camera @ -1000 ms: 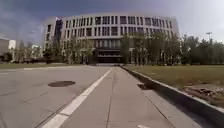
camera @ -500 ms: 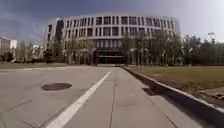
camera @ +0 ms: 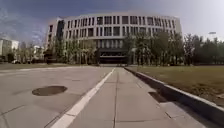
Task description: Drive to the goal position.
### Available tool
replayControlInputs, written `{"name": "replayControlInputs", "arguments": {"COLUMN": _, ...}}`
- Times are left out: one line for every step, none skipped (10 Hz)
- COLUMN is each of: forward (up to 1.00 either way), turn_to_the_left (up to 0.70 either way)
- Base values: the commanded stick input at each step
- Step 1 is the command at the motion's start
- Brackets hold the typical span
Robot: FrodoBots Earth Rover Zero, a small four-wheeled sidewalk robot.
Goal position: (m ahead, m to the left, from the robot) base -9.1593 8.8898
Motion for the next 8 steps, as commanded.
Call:
{"name": "replayControlInputs", "arguments": {"forward": 0.7, "turn_to_the_left": 0.0}}
{"name": "replayControlInputs", "arguments": {"forward": 0.7, "turn_to_the_left": 0.0}}
{"name": "replayControlInputs", "arguments": {"forward": 0.7, "turn_to_the_left": 0.0}}
{"name": "replayControlInputs", "arguments": {"forward": 0.7, "turn_to_the_left": 0.0}}
{"name": "replayControlInputs", "arguments": {"forward": 0.7, "turn_to_the_left": 0.0}}
{"name": "replayControlInputs", "arguments": {"forward": 0.7, "turn_to_the_left": 0.0}}
{"name": "replayControlInputs", "arguments": {"forward": 0.7, "turn_to_the_left": 0.0}}
{"name": "replayControlInputs", "arguments": {"forward": 0.7, "turn_to_the_left": 0.0}}
